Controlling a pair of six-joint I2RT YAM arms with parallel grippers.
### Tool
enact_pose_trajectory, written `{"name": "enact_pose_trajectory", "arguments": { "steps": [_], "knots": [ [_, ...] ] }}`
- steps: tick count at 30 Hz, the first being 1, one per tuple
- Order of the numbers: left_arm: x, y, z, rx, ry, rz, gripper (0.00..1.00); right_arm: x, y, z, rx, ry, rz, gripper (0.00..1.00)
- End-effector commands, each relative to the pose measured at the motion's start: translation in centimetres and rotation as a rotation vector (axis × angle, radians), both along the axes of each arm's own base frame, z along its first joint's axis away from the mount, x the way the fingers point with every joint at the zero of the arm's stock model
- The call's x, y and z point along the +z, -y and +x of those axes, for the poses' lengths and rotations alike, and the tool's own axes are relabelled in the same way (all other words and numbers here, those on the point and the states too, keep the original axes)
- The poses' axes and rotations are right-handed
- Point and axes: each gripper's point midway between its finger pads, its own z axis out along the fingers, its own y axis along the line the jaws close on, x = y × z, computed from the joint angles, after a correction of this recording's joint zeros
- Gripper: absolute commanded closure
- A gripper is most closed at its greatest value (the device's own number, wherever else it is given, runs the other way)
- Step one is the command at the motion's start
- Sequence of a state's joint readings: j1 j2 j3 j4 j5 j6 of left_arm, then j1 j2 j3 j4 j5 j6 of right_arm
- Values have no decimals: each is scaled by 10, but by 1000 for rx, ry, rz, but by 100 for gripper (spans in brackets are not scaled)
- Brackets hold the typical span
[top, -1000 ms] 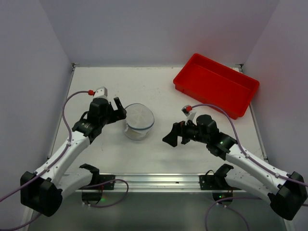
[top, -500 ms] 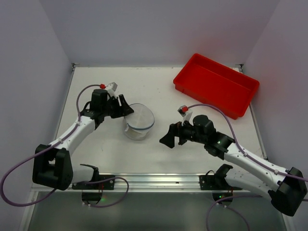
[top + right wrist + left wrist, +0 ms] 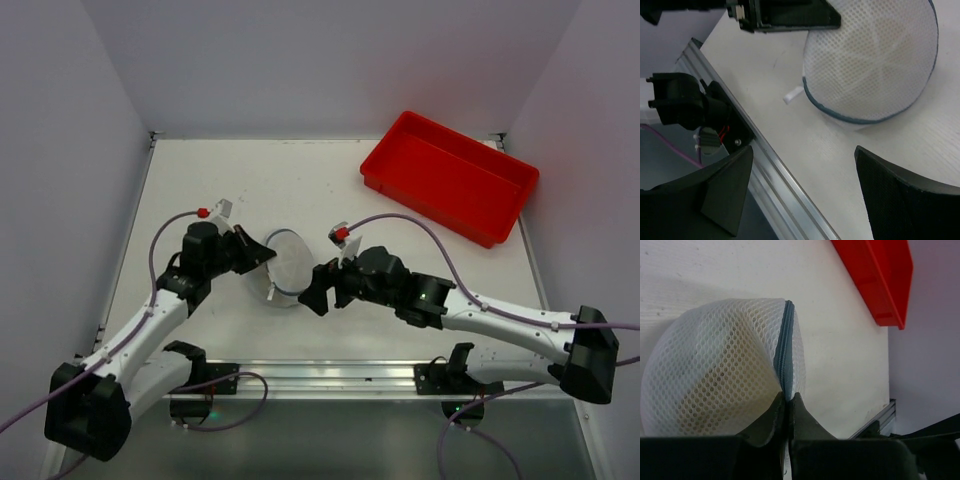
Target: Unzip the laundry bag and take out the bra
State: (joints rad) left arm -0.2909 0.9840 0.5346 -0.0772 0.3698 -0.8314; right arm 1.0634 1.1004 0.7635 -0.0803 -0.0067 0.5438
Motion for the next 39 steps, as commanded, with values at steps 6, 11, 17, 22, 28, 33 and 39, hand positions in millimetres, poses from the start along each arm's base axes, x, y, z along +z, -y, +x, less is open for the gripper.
{"name": "enact_pose_trajectory", "arguments": {
  "steps": [6, 11, 17, 22, 28, 33, 39],
  "knots": [
    [4, -5, -9, 322, -54, -187, 100, 44, -66, 6, -75, 52, 151, 33],
    [4, -7, -5, 349, -63, -179, 100, 24, -91, -2, 5, 1, 134, 42],
    [8, -7, 0, 345, -68, -135, 100, -3, -105, -6, 33, -56, 122, 51],
    [3, -7, 0, 347, -82, -126, 100, -22, -112, 2, 11, -78, 93, 57],
    [3, -6, 0, 342, -87, -126, 100, -47, -101, 19, -58, -165, 110, 58],
    [4, -4, 0, 335, -92, -135, 100, -45, -97, 30, -88, -169, 145, 57],
    [5, -1, 0, 328, -98, -141, 100, -48, -99, 36, -103, -183, 154, 58]
  ]
}}
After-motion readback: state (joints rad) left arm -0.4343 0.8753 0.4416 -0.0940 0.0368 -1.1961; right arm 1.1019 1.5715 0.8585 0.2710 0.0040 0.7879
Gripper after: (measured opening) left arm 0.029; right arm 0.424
